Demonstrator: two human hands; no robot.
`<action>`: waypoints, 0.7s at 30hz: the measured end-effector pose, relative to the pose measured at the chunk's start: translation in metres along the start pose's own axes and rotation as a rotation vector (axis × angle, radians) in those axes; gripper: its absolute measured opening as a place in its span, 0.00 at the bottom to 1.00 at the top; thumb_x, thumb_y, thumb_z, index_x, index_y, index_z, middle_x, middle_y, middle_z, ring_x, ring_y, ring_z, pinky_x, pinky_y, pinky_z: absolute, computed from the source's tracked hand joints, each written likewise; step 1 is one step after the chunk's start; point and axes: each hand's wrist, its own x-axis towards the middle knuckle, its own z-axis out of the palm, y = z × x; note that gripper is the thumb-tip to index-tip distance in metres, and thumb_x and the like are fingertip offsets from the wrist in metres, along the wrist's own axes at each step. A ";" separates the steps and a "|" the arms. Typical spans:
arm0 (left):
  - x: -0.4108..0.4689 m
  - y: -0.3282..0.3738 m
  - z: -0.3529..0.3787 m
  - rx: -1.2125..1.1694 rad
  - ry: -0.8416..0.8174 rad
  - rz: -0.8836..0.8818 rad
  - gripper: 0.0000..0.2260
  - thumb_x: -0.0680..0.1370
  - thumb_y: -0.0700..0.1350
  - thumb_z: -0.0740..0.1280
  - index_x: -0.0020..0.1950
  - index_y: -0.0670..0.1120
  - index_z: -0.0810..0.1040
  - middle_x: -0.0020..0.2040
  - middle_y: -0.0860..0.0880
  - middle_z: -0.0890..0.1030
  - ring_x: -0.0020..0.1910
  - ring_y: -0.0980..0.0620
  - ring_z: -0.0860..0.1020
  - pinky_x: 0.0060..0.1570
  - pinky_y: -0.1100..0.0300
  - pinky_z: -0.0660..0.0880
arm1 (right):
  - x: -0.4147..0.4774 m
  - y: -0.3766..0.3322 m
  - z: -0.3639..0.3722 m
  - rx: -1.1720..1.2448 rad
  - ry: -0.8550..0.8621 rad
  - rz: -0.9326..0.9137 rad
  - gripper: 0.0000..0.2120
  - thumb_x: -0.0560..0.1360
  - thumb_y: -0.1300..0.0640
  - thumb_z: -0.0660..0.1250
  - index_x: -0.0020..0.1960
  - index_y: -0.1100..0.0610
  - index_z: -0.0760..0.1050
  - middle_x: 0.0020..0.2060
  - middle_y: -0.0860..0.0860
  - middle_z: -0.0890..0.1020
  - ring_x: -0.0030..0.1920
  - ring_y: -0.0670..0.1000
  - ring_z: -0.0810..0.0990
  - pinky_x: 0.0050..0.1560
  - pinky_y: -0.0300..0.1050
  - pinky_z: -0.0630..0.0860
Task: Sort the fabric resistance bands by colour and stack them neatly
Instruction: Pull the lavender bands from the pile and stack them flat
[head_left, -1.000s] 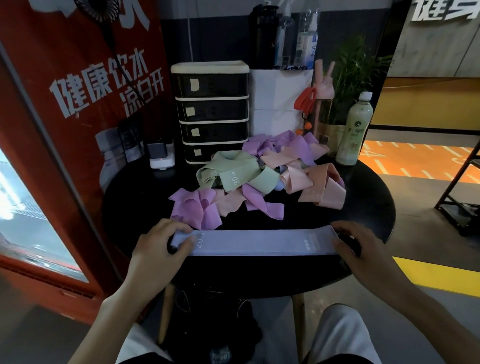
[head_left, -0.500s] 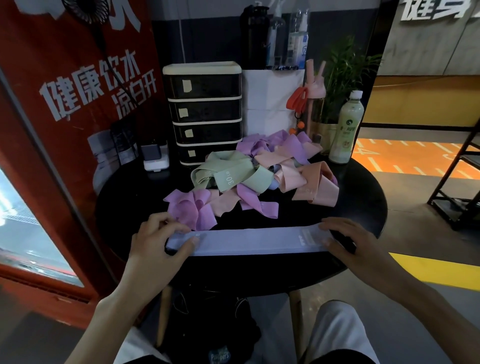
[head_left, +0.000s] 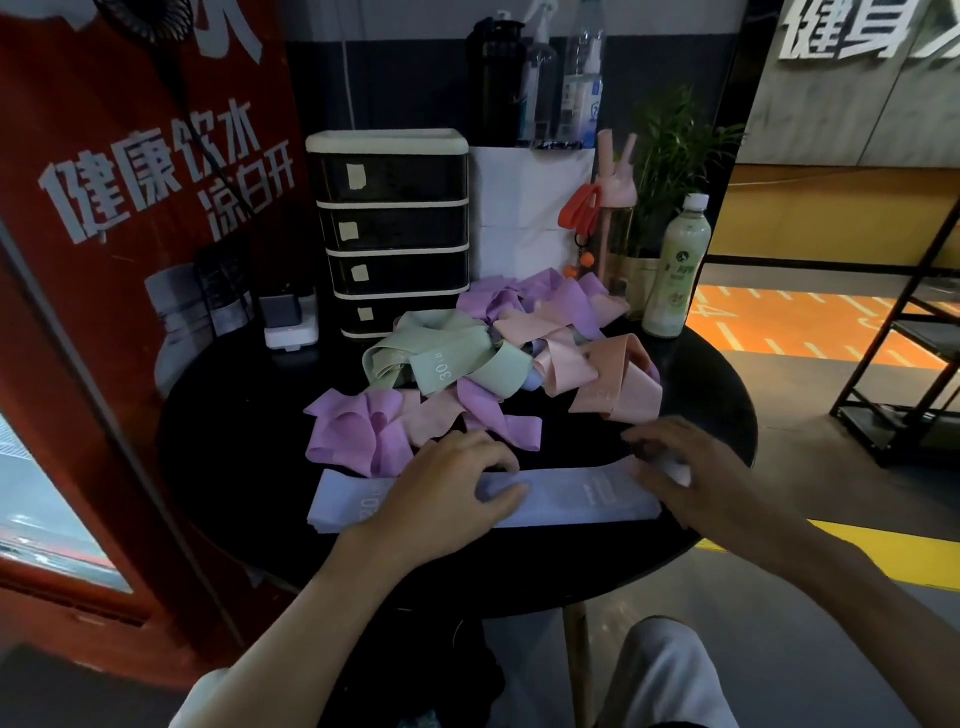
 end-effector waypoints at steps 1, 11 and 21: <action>0.000 -0.001 0.001 -0.013 0.000 -0.001 0.10 0.77 0.58 0.68 0.52 0.54 0.80 0.50 0.60 0.78 0.51 0.60 0.74 0.52 0.53 0.74 | 0.010 -0.005 -0.002 0.001 0.006 -0.009 0.12 0.76 0.56 0.69 0.59 0.51 0.76 0.50 0.40 0.76 0.51 0.42 0.76 0.51 0.35 0.74; -0.001 -0.002 0.002 -0.021 -0.024 -0.026 0.08 0.77 0.59 0.66 0.51 0.57 0.77 0.49 0.61 0.76 0.50 0.60 0.74 0.51 0.55 0.74 | 0.133 -0.017 0.038 -0.278 -0.096 -0.065 0.08 0.73 0.50 0.72 0.47 0.49 0.74 0.38 0.42 0.76 0.44 0.49 0.76 0.46 0.42 0.67; -0.001 -0.004 0.004 -0.050 -0.009 -0.013 0.09 0.76 0.59 0.65 0.51 0.56 0.77 0.49 0.59 0.77 0.50 0.59 0.74 0.53 0.56 0.73 | 0.167 -0.012 0.056 -0.416 0.039 -0.037 0.16 0.68 0.47 0.72 0.52 0.55 0.77 0.52 0.54 0.77 0.54 0.57 0.74 0.50 0.51 0.71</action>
